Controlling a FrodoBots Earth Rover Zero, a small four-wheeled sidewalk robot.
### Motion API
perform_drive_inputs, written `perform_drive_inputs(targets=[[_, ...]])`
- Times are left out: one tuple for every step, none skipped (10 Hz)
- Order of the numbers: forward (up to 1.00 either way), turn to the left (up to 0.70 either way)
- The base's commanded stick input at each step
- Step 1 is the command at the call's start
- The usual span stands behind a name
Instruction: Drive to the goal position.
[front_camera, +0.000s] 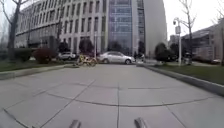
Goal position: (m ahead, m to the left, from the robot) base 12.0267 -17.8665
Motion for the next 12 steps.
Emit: perform_drive_inputs(targets=[[0.70,-0.14],[0.70,-0.14],[0.70,-0.14],[0.70,-0.14],[0.70,-0.14],[0.70,-0.14],[0.70,-0.14],[0.70,-0.14],[0.70,-0.14],[0.70,-0.14],[0.70,-0.14],[0.70,-0.10]])
